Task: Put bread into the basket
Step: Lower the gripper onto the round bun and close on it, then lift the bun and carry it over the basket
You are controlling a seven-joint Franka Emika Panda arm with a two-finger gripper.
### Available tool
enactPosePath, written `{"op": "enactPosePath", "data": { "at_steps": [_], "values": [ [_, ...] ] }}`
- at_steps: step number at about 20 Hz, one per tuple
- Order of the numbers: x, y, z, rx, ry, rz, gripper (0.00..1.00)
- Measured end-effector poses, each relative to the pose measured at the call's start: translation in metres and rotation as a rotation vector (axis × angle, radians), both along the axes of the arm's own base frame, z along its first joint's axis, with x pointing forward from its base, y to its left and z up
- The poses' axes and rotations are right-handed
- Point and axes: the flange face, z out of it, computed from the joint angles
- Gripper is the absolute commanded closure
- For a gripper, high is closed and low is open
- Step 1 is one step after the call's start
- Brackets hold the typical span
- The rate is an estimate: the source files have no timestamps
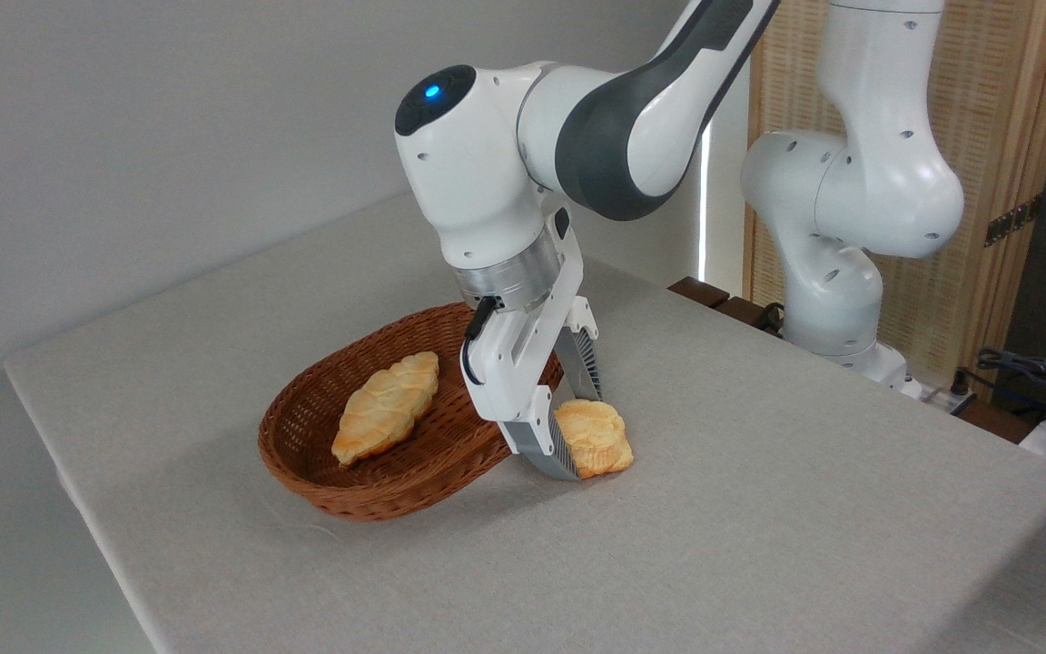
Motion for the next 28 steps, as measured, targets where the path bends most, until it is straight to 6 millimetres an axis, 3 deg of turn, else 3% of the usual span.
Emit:
{"op": "enactPosePath", "data": {
  "at_steps": [13, 21, 24, 28],
  "values": [
    [0.001, 0.007, 0.009, -0.012, -0.012, -0.031, 0.5],
    [0.015, 0.044, 0.077, -0.027, -0.065, 0.031, 0.47],
    [0.02, 0.036, 0.089, -0.025, -0.091, 0.051, 0.42],
    [0.03, -0.005, 0.107, -0.093, -0.126, 0.198, 0.43]
  ]
}}
